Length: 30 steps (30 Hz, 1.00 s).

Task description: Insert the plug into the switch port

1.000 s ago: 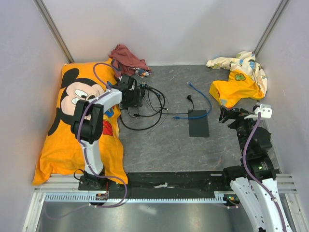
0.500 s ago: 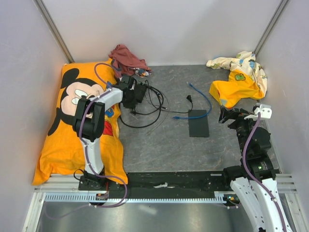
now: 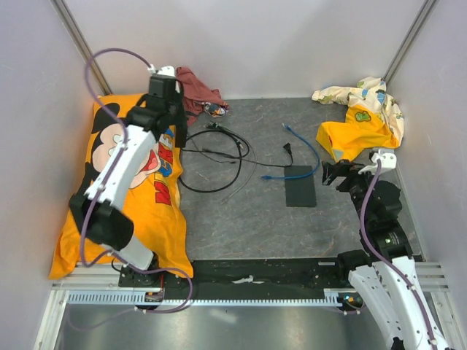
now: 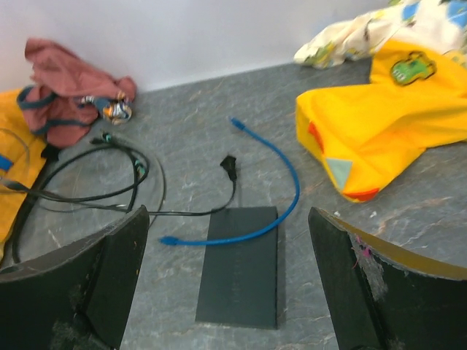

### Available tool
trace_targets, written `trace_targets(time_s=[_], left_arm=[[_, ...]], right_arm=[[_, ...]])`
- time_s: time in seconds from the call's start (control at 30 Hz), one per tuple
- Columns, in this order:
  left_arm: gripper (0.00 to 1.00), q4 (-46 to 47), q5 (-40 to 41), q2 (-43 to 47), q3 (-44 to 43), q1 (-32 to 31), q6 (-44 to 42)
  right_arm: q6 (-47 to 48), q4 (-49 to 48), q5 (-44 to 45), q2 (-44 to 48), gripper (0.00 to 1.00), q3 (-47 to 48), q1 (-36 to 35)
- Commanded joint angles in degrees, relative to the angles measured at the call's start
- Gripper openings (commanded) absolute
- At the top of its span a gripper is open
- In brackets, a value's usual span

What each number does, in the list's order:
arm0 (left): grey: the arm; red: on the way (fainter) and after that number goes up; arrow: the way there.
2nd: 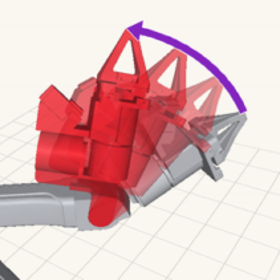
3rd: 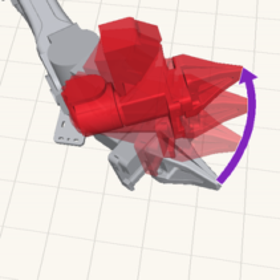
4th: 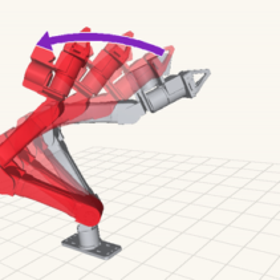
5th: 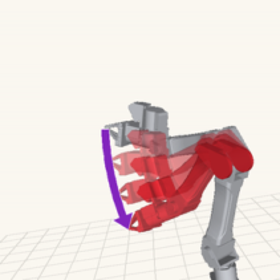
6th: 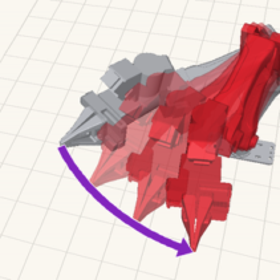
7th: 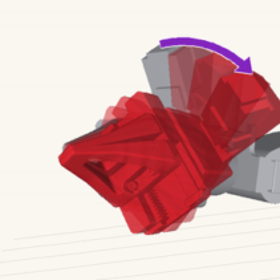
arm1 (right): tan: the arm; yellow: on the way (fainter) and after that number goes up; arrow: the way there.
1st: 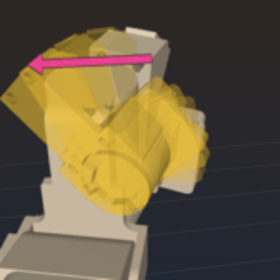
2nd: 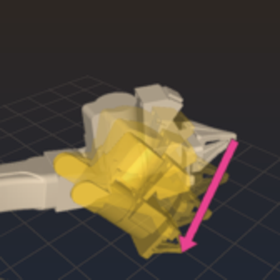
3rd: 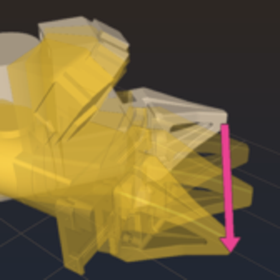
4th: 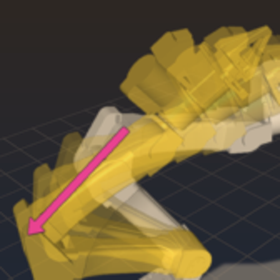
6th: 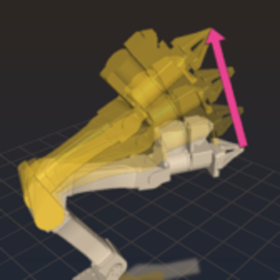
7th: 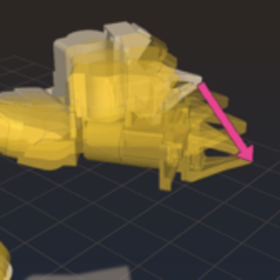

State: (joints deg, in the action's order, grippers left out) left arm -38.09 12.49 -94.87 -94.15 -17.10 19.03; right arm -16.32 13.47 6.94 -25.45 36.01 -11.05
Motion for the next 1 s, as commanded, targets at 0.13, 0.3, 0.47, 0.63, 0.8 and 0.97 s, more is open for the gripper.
trace_targets(time_s=[0.13,0.3,0.47,0.63,0.8,0.97], left_arm=[[0.01,-4.71,4.03,18.83,-4.99,-0.04,-5.31],[0.02,-7.35,-6.14,27.27,-2.45,-0.12,-4.00],[0.02,-7.35,-22.48,32.90,3.88,-0.12,-3.65],[0.01,-7.18,-35.49,38.61,12.47,-0.39,-2.24],[0.02,0.71,-42.20,41.25,29.76,-3.80,3.46],[0.02,7.05,-32.72,38.63,39.21,-11.27,6.72]], right_arm=[[-1.00,-1.70,-14.66,-8.90,0.98,3.45,-0.20],[-2.75,-1.70,-20.39,-17.94,0.98,3.72,-0.20],[-3.02,-1.96,-23.89,-27.27,0.98,4.86,-0.29],[-2.58,-3.45,-25.75,-31.76,0.98,5.48,-0.99],[-2.76,-4.24,-24.43,-31.85,0.98,4.33,-1.08],[-3.19,-3.98,-22.06,-31.94,0.98,2.84,-1.08]])
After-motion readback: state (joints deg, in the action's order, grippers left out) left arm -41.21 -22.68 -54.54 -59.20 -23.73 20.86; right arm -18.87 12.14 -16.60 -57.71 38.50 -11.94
